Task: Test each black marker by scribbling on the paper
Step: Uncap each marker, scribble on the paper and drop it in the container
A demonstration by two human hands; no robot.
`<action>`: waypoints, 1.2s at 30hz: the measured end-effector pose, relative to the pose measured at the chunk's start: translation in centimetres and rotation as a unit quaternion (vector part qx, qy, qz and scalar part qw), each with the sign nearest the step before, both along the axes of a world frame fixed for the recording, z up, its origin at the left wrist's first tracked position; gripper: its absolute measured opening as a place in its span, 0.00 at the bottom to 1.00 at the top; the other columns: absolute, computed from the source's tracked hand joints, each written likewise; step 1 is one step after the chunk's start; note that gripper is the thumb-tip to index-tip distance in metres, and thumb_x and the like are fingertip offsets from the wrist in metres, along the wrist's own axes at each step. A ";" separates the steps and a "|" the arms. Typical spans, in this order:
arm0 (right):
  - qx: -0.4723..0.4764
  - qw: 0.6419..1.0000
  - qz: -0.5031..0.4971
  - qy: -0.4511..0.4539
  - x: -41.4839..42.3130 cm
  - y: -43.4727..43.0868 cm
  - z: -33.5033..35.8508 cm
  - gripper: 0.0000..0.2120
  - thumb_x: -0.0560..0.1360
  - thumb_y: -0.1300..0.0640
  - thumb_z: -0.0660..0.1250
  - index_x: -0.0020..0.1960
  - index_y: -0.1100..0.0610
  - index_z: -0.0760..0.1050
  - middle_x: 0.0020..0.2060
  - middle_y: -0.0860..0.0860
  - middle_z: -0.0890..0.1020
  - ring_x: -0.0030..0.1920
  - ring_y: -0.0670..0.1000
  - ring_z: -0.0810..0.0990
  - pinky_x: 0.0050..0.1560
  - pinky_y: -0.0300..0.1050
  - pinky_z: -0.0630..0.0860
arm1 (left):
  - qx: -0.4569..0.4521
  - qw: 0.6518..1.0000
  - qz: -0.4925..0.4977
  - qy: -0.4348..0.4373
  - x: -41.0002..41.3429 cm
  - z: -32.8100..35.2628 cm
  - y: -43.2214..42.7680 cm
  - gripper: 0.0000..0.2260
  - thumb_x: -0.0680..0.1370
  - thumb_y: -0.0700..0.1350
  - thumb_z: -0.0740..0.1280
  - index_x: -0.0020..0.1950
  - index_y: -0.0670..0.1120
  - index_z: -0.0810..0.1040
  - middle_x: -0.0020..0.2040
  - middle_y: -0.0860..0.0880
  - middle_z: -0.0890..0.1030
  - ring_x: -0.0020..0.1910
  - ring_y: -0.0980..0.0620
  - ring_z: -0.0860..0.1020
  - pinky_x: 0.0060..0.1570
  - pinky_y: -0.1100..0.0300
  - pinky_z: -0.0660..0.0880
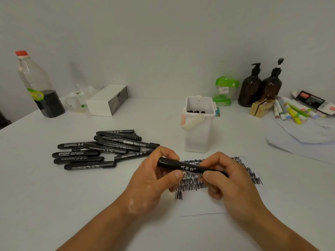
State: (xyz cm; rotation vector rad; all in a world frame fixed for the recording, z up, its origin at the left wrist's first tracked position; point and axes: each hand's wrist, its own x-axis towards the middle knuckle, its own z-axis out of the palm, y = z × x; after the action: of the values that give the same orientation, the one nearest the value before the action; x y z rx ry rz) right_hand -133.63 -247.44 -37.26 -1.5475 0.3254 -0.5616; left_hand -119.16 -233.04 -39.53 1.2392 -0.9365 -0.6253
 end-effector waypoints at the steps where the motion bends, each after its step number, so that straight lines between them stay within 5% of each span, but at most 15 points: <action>1: -0.022 1.000 -0.006 -0.003 0.0 -0.1 -0.1 0.05 0.66 0.59 0.68 0.40 0.51 0.80 0.28 0.48 0.79 0.27 0.49 0.69 0.28 0.40 0.67 | -0.007 1.000 -0.004 0.014 0.1 0.0 0.0 0.15 0.70 0.50 0.78 0.52 0.49 0.77 0.35 0.47 0.76 0.34 0.45 0.73 0.39 0.52 0.73; 4: -0.067 0.998 -0.002 0.000 0.1 0.0 -0.2 0.06 0.66 0.57 0.71 0.43 0.50 0.82 0.32 0.49 0.84 0.33 0.48 0.79 0.37 0.35 0.74 | -0.045 0.996 -0.017 0.073 0.0 0.0 -0.1 0.14 0.71 0.44 0.76 0.55 0.50 0.81 0.37 0.50 0.78 0.34 0.50 0.75 0.37 0.57 0.74; 8: -0.082 0.996 0.040 0.026 0.1 0.4 -0.6 0.11 0.64 0.47 0.75 0.45 0.47 0.81 0.39 0.54 0.88 0.38 0.49 0.83 0.44 0.45 0.78 | -0.038 0.996 -0.012 0.079 0.0 0.0 -0.3 0.14 0.73 0.49 0.74 0.58 0.48 0.83 0.38 0.50 0.79 0.35 0.52 0.75 0.38 0.58 0.74; 12: -0.185 0.981 0.046 0.037 0.1 0.9 -0.7 0.09 0.65 0.43 0.75 0.41 0.45 0.82 0.40 0.47 0.88 0.45 0.47 0.86 0.49 0.45 0.81 | 0.011 1.000 -0.013 0.017 -0.3 -0.2 -0.2 0.17 0.76 0.57 0.71 0.58 0.48 0.83 0.48 0.42 0.84 0.43 0.36 0.78 0.49 0.42 0.78; 18: -0.081 0.996 0.005 -0.038 -0.2 -0.4 0.0 0.12 0.65 0.46 0.74 0.47 0.46 0.81 0.31 0.50 0.81 0.32 0.48 0.77 0.35 0.38 0.74 | 0.093 0.986 0.012 -0.137 -0.2 0.5 0.4 0.12 0.79 0.56 0.63 0.55 0.55 0.83 0.37 0.54 0.80 0.37 0.59 0.75 0.40 0.68 0.69; 20: -0.081 0.996 0.031 -0.037 -0.3 -0.6 -0.1 0.11 0.70 0.51 0.73 0.53 0.45 0.82 0.31 0.48 0.78 0.31 0.47 0.75 0.34 0.39 0.73 | 0.116 0.976 0.000 -0.182 -0.5 0.6 0.5 0.10 0.80 0.53 0.63 0.53 0.55 0.83 0.35 0.54 0.79 0.35 0.60 0.73 0.37 0.68 0.67; 24: -0.147 0.988 0.052 -0.002 -0.5 -0.9 -0.4 0.07 0.71 0.56 0.72 0.48 0.46 0.83 0.35 0.48 0.82 0.32 0.43 0.77 0.37 0.33 0.73 | 0.147 0.965 -0.008 -0.216 -0.6 0.7 0.6 0.10 0.79 0.53 0.64 0.53 0.55 0.84 0.37 0.50 0.80 0.35 0.52 0.73 0.37 0.57 0.69; 26: -0.164 0.986 0.042 0.001 -0.8 -1.4 -0.3 0.05 0.70 0.53 0.73 0.46 0.47 0.83 0.33 0.47 0.82 0.32 0.43 0.76 0.36 0.33 0.73 | 0.152 0.966 -0.004 -0.212 -0.1 0.6 0.7 0.08 0.79 0.54 0.66 0.53 0.55 0.84 0.34 0.51 0.79 0.32 0.54 0.71 0.33 0.62 0.67; 29: -0.138 0.989 -0.038 -0.037 -1.5 -3.5 0.3 0.05 0.67 0.53 0.72 0.43 0.50 0.82 0.27 0.49 0.77 0.28 0.48 0.73 0.32 0.39 0.71 | 0.144 0.969 0.015 -0.200 0.7 0.4 1.1 0.06 0.76 0.55 0.70 0.49 0.55 0.84 0.32 0.57 0.76 0.32 0.60 0.69 0.34 0.69 0.65; 32: -0.082 0.984 -0.130 -0.085 -2.6 -5.9 1.7 0.05 0.69 0.60 0.69 0.42 0.53 0.83 0.26 0.52 0.76 0.28 0.54 0.72 0.32 0.45 0.71 | 0.112 0.983 0.045 -0.138 1.7 0.5 1.5 0.12 0.70 0.59 0.72 0.49 0.55 0.84 0.36 0.54 0.76 0.35 0.53 0.71 0.38 0.60 0.69; 36: -0.089 0.962 -0.212 -0.145 -3.5 -7.6 6.6 0.05 0.68 0.55 0.74 0.44 0.50 0.85 0.29 0.49 0.80 0.30 0.50 0.75 0.31 0.41 0.74 | 0.096 0.983 0.090 -0.131 2.2 0.6 1.7 0.12 0.69 0.58 0.72 0.50 0.57 0.82 0.37 0.54 0.77 0.35 0.55 0.74 0.37 0.65 0.70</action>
State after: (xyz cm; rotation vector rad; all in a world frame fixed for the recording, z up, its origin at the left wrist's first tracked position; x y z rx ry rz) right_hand -137.12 -255.05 -30.70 -1.5465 0.3921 -1.1687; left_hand -116.95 -231.35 -38.97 1.5884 -0.9817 -0.4217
